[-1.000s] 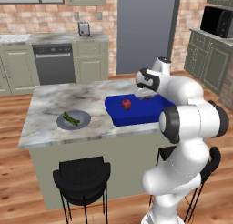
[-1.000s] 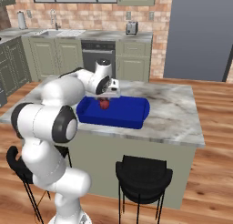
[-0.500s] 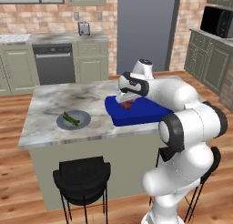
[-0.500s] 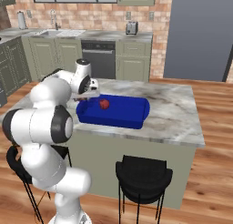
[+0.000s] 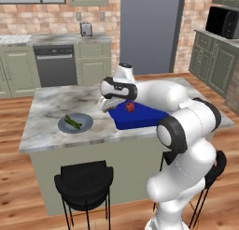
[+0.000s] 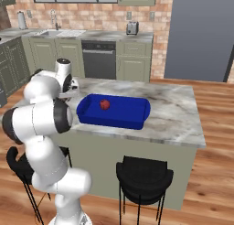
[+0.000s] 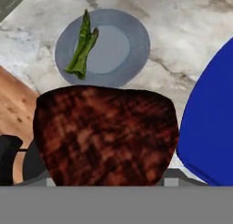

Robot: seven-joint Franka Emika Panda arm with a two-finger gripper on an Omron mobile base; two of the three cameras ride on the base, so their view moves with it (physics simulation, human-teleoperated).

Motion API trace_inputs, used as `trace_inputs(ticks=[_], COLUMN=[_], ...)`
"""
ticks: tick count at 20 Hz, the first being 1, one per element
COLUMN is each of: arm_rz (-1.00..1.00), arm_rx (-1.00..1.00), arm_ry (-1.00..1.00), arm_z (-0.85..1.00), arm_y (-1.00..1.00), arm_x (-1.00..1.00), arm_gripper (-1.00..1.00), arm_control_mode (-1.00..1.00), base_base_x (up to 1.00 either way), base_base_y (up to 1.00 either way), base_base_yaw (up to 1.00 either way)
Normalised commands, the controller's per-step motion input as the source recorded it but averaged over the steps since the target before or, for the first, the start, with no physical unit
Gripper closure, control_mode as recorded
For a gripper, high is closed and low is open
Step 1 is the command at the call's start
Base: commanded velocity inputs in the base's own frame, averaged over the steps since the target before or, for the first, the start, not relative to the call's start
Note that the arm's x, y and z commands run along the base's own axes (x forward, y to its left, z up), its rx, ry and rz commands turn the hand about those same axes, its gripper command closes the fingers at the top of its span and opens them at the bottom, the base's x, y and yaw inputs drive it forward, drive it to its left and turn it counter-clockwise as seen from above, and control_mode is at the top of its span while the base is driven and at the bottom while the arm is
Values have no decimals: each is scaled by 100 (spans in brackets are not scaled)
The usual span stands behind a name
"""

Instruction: Create a steak meal by picking up the steak and asparagus from the tray and placing them on the plate. Leave the pomegranate on the tray.

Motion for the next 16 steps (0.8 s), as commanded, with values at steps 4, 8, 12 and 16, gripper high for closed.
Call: trace_inputs(ticks=[4, 8, 12, 16], arm_rz=[10, 6, 2, 0], arm_rx=[0, -4, -2, -1], arm_ry=[9, 11, 10, 11], arm_z=[-31, -41, -32, -24], arm_y=[67, 62, 47, 22], arm_x=[10, 30, 42, 45], arm_gripper=[100, 100, 100, 100], arm_control_mode=[-100, -100, -100, -100], base_base_x=[0, 0, 0, 0], base_base_y=[0, 0, 0, 0], base_base_yaw=[0, 0, 0, 0])
